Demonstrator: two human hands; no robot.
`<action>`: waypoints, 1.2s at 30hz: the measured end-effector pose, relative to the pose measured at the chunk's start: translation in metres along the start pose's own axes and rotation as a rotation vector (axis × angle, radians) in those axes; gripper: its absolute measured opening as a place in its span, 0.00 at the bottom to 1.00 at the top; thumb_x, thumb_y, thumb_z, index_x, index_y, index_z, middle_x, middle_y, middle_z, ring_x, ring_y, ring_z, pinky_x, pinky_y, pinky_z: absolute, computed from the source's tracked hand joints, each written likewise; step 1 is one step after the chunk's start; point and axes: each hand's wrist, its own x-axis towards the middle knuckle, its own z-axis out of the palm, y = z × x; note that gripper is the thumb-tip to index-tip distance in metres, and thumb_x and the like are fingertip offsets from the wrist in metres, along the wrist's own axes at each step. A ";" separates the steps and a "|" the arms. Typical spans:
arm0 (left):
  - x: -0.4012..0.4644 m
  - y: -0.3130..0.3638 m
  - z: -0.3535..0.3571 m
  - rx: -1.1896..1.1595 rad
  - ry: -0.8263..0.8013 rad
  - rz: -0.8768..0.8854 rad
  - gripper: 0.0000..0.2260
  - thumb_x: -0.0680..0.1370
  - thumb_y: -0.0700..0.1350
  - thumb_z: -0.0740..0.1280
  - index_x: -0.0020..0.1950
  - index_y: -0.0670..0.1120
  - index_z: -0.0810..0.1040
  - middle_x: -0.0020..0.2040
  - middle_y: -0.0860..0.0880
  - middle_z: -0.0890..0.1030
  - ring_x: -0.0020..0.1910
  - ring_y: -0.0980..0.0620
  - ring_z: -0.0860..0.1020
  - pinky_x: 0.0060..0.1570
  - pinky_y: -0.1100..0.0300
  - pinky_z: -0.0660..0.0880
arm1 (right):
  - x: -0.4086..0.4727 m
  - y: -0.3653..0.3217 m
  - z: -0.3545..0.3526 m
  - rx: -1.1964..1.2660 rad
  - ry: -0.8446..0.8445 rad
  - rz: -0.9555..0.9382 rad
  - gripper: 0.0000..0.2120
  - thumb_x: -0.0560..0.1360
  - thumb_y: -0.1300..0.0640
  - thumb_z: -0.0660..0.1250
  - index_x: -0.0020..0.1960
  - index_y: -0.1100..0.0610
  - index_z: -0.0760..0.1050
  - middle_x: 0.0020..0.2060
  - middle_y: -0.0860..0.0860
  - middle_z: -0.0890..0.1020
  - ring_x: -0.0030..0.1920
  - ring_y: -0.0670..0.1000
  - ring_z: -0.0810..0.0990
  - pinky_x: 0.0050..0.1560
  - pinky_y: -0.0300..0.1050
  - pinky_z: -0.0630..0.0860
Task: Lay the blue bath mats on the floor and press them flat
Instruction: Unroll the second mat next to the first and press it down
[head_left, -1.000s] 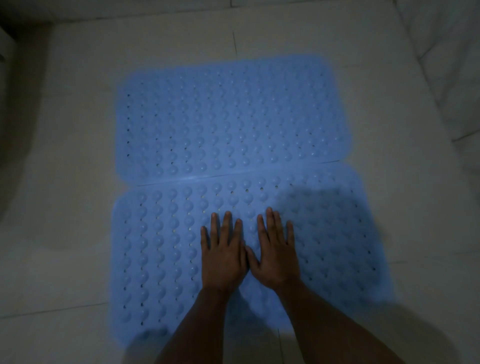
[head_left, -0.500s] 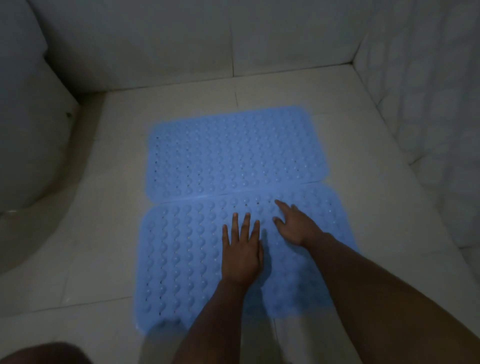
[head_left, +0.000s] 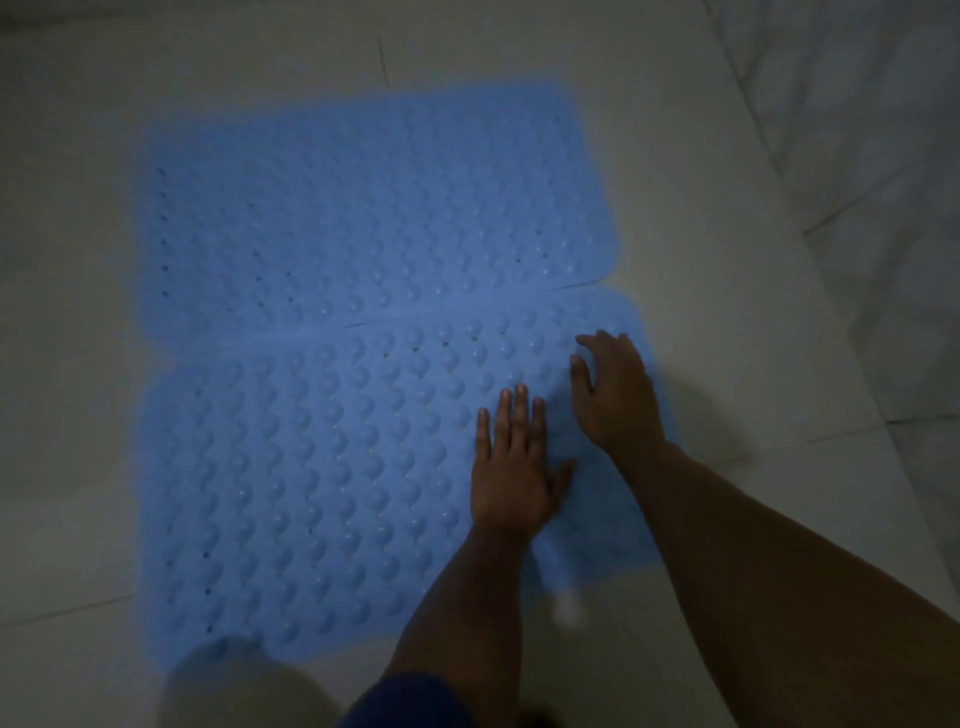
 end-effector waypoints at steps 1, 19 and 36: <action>0.000 0.000 0.005 0.028 0.006 -0.006 0.37 0.84 0.65 0.52 0.84 0.42 0.54 0.85 0.39 0.50 0.84 0.40 0.46 0.80 0.35 0.50 | -0.001 0.004 0.004 -0.018 -0.002 0.005 0.21 0.81 0.48 0.58 0.67 0.57 0.77 0.68 0.58 0.77 0.73 0.62 0.69 0.73 0.60 0.67; 0.005 0.010 -0.030 -0.155 -0.047 -0.062 0.34 0.82 0.62 0.54 0.82 0.41 0.63 0.84 0.38 0.56 0.84 0.40 0.52 0.81 0.36 0.50 | -0.031 0.030 -0.050 -0.022 -0.082 0.124 0.25 0.77 0.46 0.56 0.67 0.60 0.76 0.64 0.60 0.80 0.68 0.62 0.75 0.67 0.57 0.72; 0.020 -0.014 -0.041 -0.028 0.141 -0.058 0.25 0.81 0.52 0.56 0.75 0.44 0.74 0.79 0.41 0.70 0.82 0.35 0.59 0.74 0.35 0.65 | -0.060 0.034 0.033 -0.320 -0.200 -0.224 0.34 0.82 0.40 0.55 0.80 0.59 0.58 0.82 0.57 0.52 0.82 0.55 0.47 0.78 0.64 0.53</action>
